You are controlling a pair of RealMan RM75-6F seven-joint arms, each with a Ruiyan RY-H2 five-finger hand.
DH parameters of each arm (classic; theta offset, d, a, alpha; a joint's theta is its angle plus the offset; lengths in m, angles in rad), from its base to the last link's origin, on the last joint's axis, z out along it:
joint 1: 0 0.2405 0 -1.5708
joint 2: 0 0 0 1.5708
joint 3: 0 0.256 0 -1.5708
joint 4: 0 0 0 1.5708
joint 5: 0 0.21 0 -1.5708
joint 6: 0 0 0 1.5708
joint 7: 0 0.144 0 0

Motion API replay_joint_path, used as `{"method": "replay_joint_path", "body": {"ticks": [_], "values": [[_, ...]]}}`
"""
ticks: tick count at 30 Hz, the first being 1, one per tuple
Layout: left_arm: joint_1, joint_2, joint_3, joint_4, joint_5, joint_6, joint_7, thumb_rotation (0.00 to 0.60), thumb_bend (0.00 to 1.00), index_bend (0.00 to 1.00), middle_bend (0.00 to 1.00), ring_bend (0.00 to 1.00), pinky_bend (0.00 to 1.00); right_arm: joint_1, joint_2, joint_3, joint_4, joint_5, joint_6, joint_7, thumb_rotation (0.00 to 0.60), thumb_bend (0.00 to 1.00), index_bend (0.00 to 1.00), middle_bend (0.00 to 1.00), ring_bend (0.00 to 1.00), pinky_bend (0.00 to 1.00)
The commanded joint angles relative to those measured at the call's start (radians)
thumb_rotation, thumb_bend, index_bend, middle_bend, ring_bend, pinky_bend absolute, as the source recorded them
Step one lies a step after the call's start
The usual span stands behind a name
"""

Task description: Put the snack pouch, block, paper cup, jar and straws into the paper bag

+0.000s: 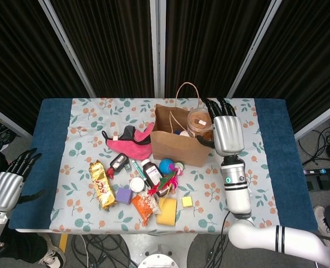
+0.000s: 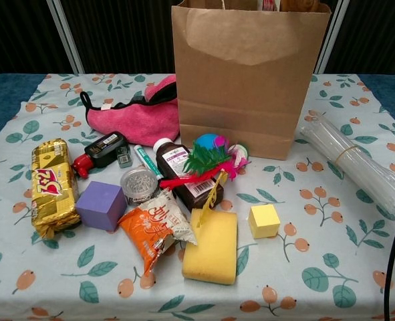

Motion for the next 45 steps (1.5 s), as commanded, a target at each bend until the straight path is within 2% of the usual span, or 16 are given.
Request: {"method": "replay_joint_path", "body": {"ticks": [1,6,9,13,16,20,25,30,37,45], "values": [[0.001,0.001,0.001,-0.004,0.001,0.003,0.003,0.6,0.03,0.12,0.13,0.08,0.21,-0.005,0.02,-0.004,-0.016,0.003,0.007,0.009,0.6,0.0,0.14,0.22,0.09,0.19],[0.001,0.002,0.001,-0.013,0.004,0.005,0.011,0.6,0.03,0.12,0.14,0.08,0.21,-0.028,0.062,-0.018,-0.062,-0.02,0.025,0.044,0.6,0.0,0.14,0.22,0.09,0.19],[0.002,0.005,0.001,-0.02,0.005,0.009,0.015,0.6,0.03,0.12,0.14,0.08,0.21,-0.072,0.114,-0.048,-0.105,-0.088,0.062,0.078,0.6,0.0,0.14,0.23,0.09,0.19],[0.003,0.005,0.004,-0.025,0.007,0.005,0.018,0.6,0.03,0.12,0.13,0.08,0.21,-0.18,0.222,-0.135,-0.144,-0.156,0.111,0.11,0.6,0.0,0.15,0.25,0.09,0.19],[0.0,-0.001,0.005,-0.025,0.008,0.002,0.019,0.6,0.03,0.12,0.13,0.08,0.21,-0.264,0.288,-0.215,-0.157,-0.124,0.104,0.152,0.6,0.0,0.16,0.25,0.09,0.19],[-0.004,-0.01,0.009,-0.026,0.016,-0.003,0.026,0.6,0.03,0.12,0.13,0.08,0.21,-0.334,0.316,-0.282,-0.12,-0.086,0.06,0.281,0.6,0.0,0.16,0.24,0.09,0.19],[0.0,-0.011,0.018,-0.032,0.026,0.002,0.039,0.6,0.03,0.12,0.14,0.08,0.21,-0.371,0.252,-0.319,-0.019,-0.075,0.03,0.411,0.6,0.0,0.15,0.21,0.09,0.19],[0.008,-0.009,0.03,-0.033,0.034,0.007,0.038,0.6,0.03,0.12,0.13,0.08,0.21,-0.386,0.143,-0.324,0.076,-0.041,0.021,0.468,0.6,0.0,0.11,0.18,0.06,0.19],[0.006,0.0,0.043,-0.023,0.05,0.003,0.036,0.6,0.03,0.12,0.14,0.08,0.21,-0.408,-0.025,-0.332,0.185,-0.033,0.018,0.563,0.6,0.0,0.05,0.11,0.0,0.09],[0.005,-0.009,0.042,-0.005,0.043,-0.003,0.018,0.6,0.03,0.12,0.14,0.08,0.21,-0.435,-0.133,-0.293,0.273,-0.029,0.043,0.651,0.6,0.0,0.04,0.07,0.0,0.0]]}}
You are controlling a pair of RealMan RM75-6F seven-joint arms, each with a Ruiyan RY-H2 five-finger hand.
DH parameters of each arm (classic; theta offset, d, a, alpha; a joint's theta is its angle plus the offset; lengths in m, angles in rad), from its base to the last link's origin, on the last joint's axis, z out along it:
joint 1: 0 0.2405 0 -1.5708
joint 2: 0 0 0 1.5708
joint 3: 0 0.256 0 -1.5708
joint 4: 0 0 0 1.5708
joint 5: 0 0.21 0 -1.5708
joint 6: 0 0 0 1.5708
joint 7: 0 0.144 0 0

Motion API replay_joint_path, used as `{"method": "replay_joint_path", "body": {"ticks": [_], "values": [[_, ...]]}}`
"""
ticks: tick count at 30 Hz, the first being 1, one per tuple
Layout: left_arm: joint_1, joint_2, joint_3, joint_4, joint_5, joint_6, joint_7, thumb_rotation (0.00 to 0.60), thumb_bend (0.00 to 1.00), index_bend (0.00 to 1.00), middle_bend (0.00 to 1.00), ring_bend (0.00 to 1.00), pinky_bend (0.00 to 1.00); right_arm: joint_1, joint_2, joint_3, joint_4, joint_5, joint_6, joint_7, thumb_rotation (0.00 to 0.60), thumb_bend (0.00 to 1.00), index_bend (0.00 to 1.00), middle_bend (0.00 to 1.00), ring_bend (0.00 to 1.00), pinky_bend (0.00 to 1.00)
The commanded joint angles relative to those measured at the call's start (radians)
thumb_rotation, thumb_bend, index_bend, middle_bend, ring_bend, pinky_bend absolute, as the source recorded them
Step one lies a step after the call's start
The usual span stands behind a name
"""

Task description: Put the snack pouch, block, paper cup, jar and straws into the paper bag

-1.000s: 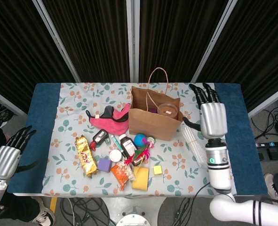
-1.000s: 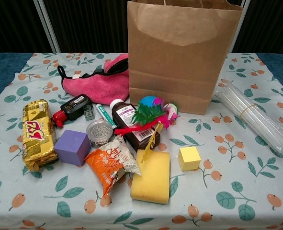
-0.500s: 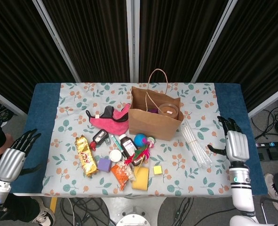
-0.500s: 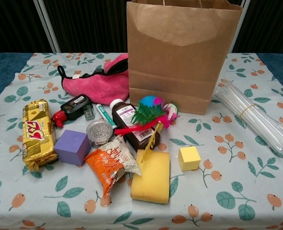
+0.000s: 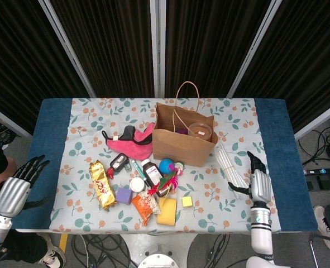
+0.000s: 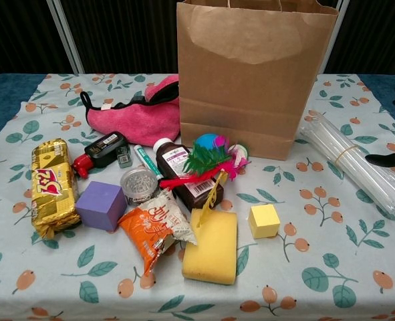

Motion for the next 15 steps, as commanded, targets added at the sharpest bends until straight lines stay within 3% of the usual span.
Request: {"method": "replay_joint_path", "body": {"ticks": [1,9,15], "values": [[-0.001,-0.001,0.003,0.007,0.003,-0.002,-0.007,0.6,0.03,0.12,0.14,0.08,0.21,-0.012,-0.032,0.015,0.033,0.005,0.006,0.018,0.6,0.0,0.04,0.06,0.0,0.0],[0.003,-0.003,-0.002,0.032,-0.013,-0.001,-0.038,0.6,0.03,0.12,0.14,0.08,0.21,-0.01,-0.055,0.01,0.075,0.0,-0.021,-0.028,0.6,0.0,0.03,0.05,0.0,0.0],[0.007,-0.007,-0.002,0.038,-0.017,0.002,-0.044,0.6,0.03,0.12,0.14,0.08,0.21,-0.005,-0.024,-0.045,0.079,-0.047,-0.023,-0.164,0.6,0.0,0.0,0.03,0.0,0.0]]}}
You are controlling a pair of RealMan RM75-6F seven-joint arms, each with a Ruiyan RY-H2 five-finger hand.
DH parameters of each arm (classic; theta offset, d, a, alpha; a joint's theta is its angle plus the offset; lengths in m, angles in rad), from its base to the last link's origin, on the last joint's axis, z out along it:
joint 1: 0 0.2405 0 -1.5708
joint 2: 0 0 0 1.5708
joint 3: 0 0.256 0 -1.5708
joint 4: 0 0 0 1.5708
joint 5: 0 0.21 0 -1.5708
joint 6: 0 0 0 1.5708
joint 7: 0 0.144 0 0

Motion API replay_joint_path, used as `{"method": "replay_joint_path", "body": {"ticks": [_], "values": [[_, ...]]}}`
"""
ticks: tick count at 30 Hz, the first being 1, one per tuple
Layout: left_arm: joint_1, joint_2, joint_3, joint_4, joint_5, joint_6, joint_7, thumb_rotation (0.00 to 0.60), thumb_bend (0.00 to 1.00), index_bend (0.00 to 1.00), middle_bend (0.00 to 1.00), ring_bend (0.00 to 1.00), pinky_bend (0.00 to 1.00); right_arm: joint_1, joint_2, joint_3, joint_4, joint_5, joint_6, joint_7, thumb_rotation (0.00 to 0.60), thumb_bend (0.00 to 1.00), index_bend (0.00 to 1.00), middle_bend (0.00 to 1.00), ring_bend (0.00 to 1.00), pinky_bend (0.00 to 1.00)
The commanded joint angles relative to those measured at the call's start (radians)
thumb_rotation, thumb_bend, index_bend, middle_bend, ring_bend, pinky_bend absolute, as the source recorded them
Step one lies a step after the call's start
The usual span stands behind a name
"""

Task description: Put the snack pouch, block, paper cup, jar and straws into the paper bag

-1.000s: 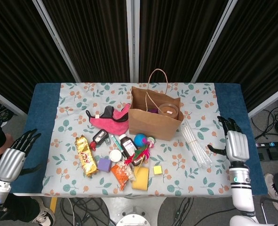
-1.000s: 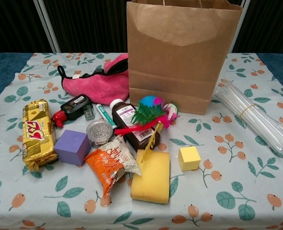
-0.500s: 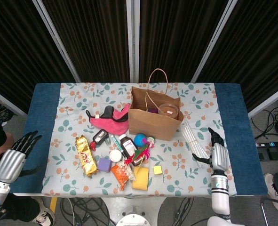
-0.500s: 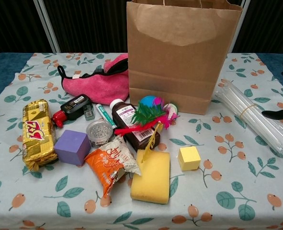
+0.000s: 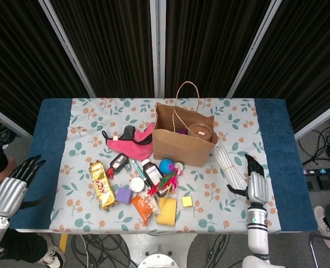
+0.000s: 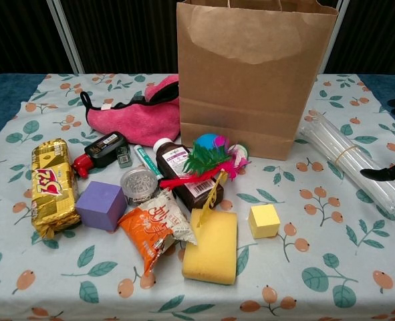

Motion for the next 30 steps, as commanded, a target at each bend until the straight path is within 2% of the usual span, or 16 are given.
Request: {"method": "replay_joint_path", "body": {"ticks": [1,8,21,30], "values": [[0.0,0.0,-0.002,-0.002,-0.001,0.002,-0.002,0.6,0.03,0.12,0.14,0.08,0.21,0.001,0.037,-0.05,0.001,-0.049,0.01,-0.105,0.6,0.0,0.0,0.03,0.0,0.0],[-0.006,-0.009,-0.002,-0.005,0.005,-0.002,0.009,0.6,0.03,0.12,0.14,0.08,0.21,0.002,0.129,-0.083,-0.082,-0.057,-0.006,-0.255,0.6,0.0,0.0,0.03,0.0,0.0],[0.012,-0.017,0.006,-0.001,0.006,0.015,0.021,0.6,0.03,0.12,0.14,0.08,0.21,0.045,0.097,-0.073,0.039,-0.068,-0.073,-0.318,0.6,0.0,0.0,0.0,0.0,0.0],[0.02,-0.007,0.008,-0.02,0.009,0.026,0.035,0.6,0.03,0.12,0.14,0.08,0.21,0.051,0.214,-0.037,0.063,-0.087,-0.067,-0.325,0.6,0.0,0.0,0.0,0.0,0.0]]}}
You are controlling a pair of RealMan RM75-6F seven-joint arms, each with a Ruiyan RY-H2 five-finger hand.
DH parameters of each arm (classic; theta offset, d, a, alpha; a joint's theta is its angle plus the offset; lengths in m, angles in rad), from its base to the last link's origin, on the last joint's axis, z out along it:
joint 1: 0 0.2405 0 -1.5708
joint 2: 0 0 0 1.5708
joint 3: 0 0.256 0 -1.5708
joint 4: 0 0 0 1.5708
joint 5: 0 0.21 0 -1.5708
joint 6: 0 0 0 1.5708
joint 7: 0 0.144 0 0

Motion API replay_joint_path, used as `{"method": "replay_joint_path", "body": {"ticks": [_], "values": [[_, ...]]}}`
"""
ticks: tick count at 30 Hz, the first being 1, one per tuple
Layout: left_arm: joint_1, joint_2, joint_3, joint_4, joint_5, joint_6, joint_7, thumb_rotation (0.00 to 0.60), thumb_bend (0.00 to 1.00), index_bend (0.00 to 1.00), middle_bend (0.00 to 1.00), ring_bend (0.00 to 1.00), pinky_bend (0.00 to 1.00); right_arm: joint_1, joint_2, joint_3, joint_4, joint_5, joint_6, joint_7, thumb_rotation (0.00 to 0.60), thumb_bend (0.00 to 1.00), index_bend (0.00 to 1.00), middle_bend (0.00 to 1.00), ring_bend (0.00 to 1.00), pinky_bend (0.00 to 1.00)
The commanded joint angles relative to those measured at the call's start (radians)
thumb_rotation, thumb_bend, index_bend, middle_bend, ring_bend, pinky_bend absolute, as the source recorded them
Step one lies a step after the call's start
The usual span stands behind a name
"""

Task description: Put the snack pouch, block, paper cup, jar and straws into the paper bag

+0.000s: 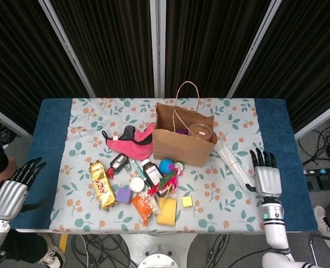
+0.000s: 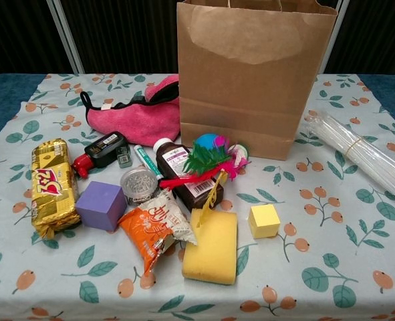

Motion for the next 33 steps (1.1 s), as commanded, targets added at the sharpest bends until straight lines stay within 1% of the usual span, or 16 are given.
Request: {"method": "replay_joint_path", "body": {"ticks": [1,5,9,12,14,16,18,21,23,24,25,28,31,33], "values": [[0.0,0.003,0.0,-0.005,0.002,0.001,0.004,0.6,0.03,0.12,0.14,0.08,0.21,0.002,0.055,0.022,0.009,-0.007,-0.003,0.017,0.6,0.0,0.0,0.0,0.0,0.0],[-0.003,0.015,-0.004,-0.023,0.005,0.005,0.013,0.6,0.03,0.12,0.14,0.08,0.21,0.011,0.097,0.048,0.012,0.003,-0.023,0.042,0.6,0.0,0.0,0.0,0.0,0.0],[-0.003,0.029,-0.012,-0.043,0.004,0.013,0.025,0.6,0.03,0.12,0.14,0.08,0.21,0.018,0.144,0.059,-0.04,-0.034,-0.03,0.096,0.6,0.0,0.0,0.0,0.0,0.0],[-0.001,0.029,-0.012,-0.051,0.003,0.013,0.033,0.6,0.03,0.12,0.14,0.08,0.21,0.034,0.203,0.043,-0.082,-0.119,-0.04,0.12,0.6,0.0,0.0,0.02,0.0,0.0],[0.0,0.026,-0.009,-0.055,0.004,0.01,0.038,0.6,0.03,0.12,0.14,0.08,0.21,0.058,0.266,0.009,-0.069,-0.234,-0.056,0.121,0.6,0.0,0.0,0.04,0.0,0.0],[-0.001,0.024,-0.011,-0.057,0.002,0.006,0.045,0.6,0.03,0.12,0.14,0.08,0.21,0.086,0.33,-0.029,-0.018,-0.367,-0.058,0.118,0.6,0.0,0.0,0.05,0.0,0.02],[-0.003,0.021,-0.016,-0.058,-0.003,0.001,0.054,0.6,0.03,0.12,0.14,0.08,0.21,0.105,0.384,-0.058,0.027,-0.468,-0.051,0.158,0.6,0.0,0.0,0.07,0.0,0.04],[-0.012,0.012,-0.029,-0.062,-0.014,-0.01,0.074,0.6,0.03,0.12,0.13,0.08,0.21,0.142,0.455,-0.102,0.121,-0.609,-0.031,0.29,0.6,0.0,0.03,0.12,0.0,0.06],[-0.02,0.005,-0.039,-0.069,-0.022,-0.019,0.095,0.6,0.03,0.12,0.13,0.08,0.21,0.18,0.479,-0.14,0.223,-0.714,-0.018,0.381,0.6,0.0,0.06,0.15,0.0,0.07],[-0.023,0.003,-0.043,-0.071,-0.025,-0.023,0.105,0.6,0.03,0.12,0.14,0.08,0.21,0.199,0.479,-0.157,0.277,-0.762,-0.008,0.409,0.6,0.0,0.06,0.15,0.0,0.08],[-0.026,-0.001,-0.048,-0.076,-0.03,-0.029,0.118,0.6,0.03,0.12,0.14,0.08,0.21,0.226,0.471,-0.179,0.355,-0.82,0.005,0.445,0.6,0.0,0.06,0.16,0.0,0.09],[-0.034,-0.007,-0.058,-0.087,-0.043,-0.044,0.152,0.6,0.03,0.12,0.14,0.08,0.21,0.288,0.431,-0.236,0.519,-0.933,0.027,0.539,0.6,0.0,0.06,0.16,0.0,0.12],[-0.043,-0.015,-0.074,-0.102,-0.061,-0.056,0.189,0.6,0.03,0.12,0.13,0.08,0.21,0.345,0.387,-0.285,0.638,-1.012,0.046,0.617,0.6,0.0,0.07,0.16,0.0,0.13],[-0.048,-0.021,-0.085,-0.11,-0.073,-0.062,0.21,0.6,0.03,0.12,0.13,0.08,0.21,0.374,0.36,-0.311,0.699,-1.044,0.048,0.655,0.6,0.0,0.07,0.16,0.0,0.14]]}}
